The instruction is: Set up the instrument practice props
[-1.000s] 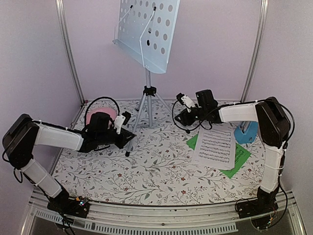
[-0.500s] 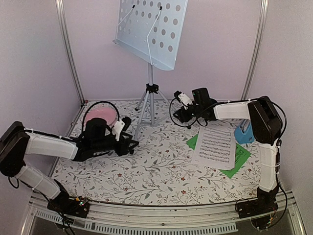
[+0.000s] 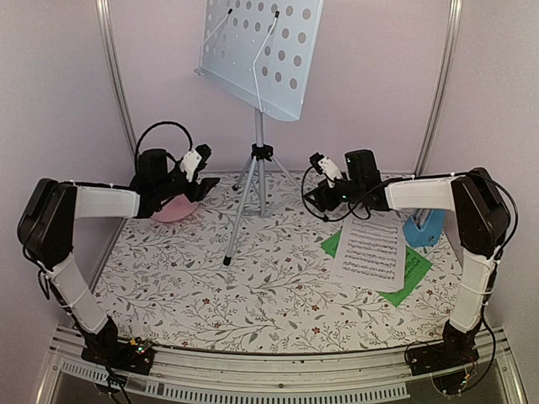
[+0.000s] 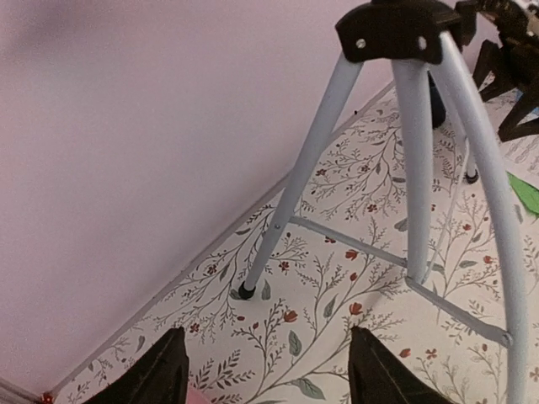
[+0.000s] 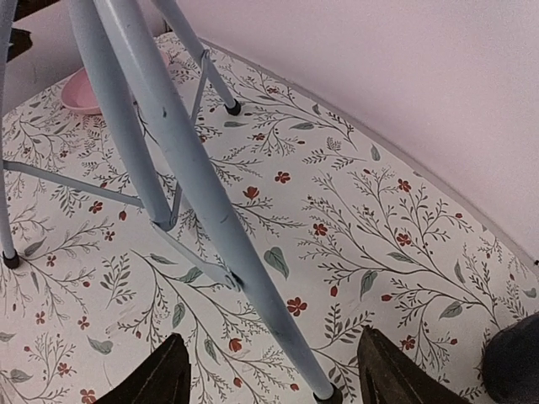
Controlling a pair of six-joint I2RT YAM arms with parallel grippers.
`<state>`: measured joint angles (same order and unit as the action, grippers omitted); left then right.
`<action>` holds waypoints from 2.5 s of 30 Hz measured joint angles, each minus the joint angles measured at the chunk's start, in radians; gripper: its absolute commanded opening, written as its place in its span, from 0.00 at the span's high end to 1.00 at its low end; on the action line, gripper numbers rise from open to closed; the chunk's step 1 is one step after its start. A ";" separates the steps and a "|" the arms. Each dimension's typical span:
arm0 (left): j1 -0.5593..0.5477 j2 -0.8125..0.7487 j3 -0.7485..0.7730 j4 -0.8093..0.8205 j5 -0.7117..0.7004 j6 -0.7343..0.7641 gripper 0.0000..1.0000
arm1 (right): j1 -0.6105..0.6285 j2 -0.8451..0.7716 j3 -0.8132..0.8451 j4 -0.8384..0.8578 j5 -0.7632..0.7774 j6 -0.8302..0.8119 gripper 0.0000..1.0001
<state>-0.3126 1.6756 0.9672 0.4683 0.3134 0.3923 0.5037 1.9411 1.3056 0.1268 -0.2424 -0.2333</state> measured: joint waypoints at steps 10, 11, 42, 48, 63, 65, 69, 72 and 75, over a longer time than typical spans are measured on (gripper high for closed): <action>0.032 0.397 0.484 -0.112 0.187 0.327 0.38 | 0.000 -0.021 -0.072 -0.036 -0.007 0.064 0.34; 0.032 0.428 0.512 -0.121 0.205 0.342 0.38 | 0.000 -0.021 -0.076 -0.043 -0.007 0.066 0.34; -0.047 0.604 0.607 0.125 0.243 0.201 1.00 | -0.001 0.138 0.057 -0.050 0.157 0.052 0.51; -0.051 0.506 0.473 0.140 0.188 0.187 1.00 | -0.013 0.152 0.071 -0.043 0.167 0.035 0.52; -0.107 0.324 0.235 0.149 -0.055 0.155 1.00 | -0.033 0.214 0.162 -0.008 0.137 0.021 0.39; -0.113 0.320 0.233 0.147 -0.079 0.149 1.00 | -0.033 0.171 0.085 0.003 0.104 0.013 0.33; -0.122 0.320 0.232 0.147 -0.113 0.136 1.00 | -0.029 0.059 -0.068 0.022 0.029 0.003 0.28; -0.130 0.320 0.232 0.147 -0.134 0.131 1.00 | -0.011 0.031 -0.092 0.035 0.020 -0.011 0.27; -0.137 0.316 0.233 0.144 -0.151 0.127 1.00 | 0.010 0.052 -0.053 0.039 0.032 -0.026 0.28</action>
<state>-0.4496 1.9915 1.1999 0.6125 0.1619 0.5190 0.5137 1.9934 1.2530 0.1661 -0.2100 -0.2596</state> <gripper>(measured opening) 0.126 0.724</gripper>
